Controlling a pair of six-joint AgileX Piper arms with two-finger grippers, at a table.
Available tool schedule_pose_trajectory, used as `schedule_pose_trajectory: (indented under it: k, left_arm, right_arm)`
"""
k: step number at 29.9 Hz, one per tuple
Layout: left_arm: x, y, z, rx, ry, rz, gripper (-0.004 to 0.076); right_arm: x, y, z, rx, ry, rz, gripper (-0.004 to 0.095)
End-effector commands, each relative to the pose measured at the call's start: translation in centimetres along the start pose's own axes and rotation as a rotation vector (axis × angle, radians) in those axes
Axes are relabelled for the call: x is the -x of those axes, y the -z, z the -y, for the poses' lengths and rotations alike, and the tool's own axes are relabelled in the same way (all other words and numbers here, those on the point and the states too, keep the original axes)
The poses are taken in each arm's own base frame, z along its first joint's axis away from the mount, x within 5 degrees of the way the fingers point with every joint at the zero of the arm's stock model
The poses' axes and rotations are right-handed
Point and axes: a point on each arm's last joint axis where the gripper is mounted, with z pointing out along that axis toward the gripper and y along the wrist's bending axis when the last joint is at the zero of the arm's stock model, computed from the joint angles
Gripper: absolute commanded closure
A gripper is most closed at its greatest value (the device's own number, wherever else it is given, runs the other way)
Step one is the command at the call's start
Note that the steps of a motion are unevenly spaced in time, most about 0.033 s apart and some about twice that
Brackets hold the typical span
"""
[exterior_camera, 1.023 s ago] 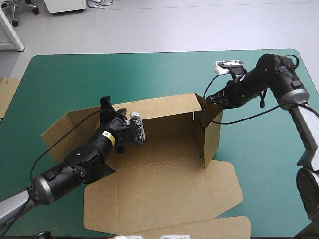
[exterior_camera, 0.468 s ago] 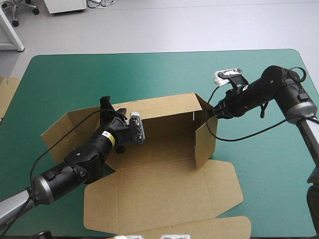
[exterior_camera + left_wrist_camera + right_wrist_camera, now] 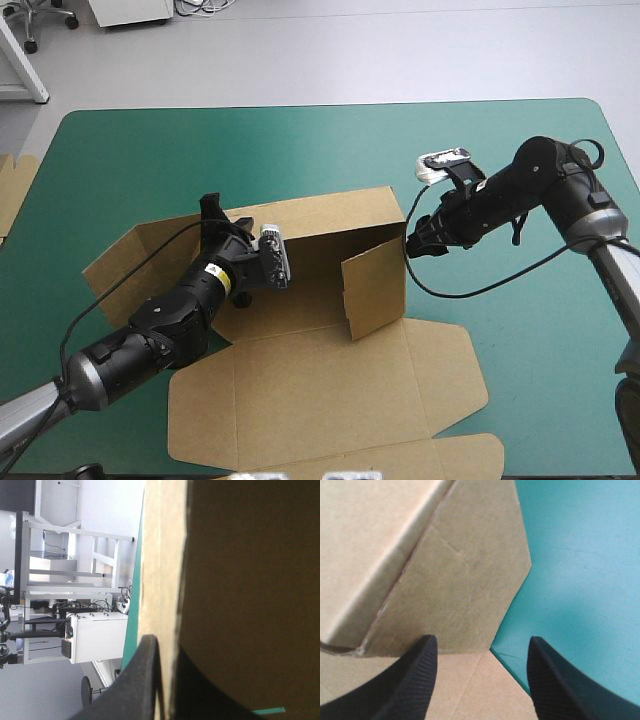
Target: Fold the box
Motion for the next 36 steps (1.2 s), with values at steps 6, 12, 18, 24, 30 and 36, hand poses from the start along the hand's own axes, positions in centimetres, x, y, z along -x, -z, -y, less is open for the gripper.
schedule_pose_trajectory:
  k: [6,12,18,24,30,36]
  left_arm:
    - [0.2,-0.1,0.8,-0.061,0.116,0.006,0.0734]
    - [0.2,-0.1,0.8,-0.061,0.123,0.012,0.0734]
    - [0.2,-0.1,0.8,-0.061,0.135,0.008,0.0734]
    - [0.2,-0.1,0.8,-0.061,0.135,0.008,0.0734]
    - [0.2,-0.1,0.8,-0.061,0.135,0.008,0.0734]
    - [0.2,-0.1,0.8,-0.059,0.134,0.005,0.0734]
  right_arm:
    - [-1.5,1.7,-2.4,0.031,0.062,0.1,0.0366]
    - [-2.5,2.0,-2.5,-0.029,0.103,0.192,0.0367]
    - [-3.3,0.3,-2.2,0.006,0.126,0.204,0.0367]
    - [-3.5,-0.6,-2.6,0.075,0.154,0.258,0.0367]
    - [-3.3,-0.5,-2.8,0.101,0.17,0.281,0.0368]
    - [-3.1,-0.4,-2.9,0.109,0.184,0.31,0.0385]
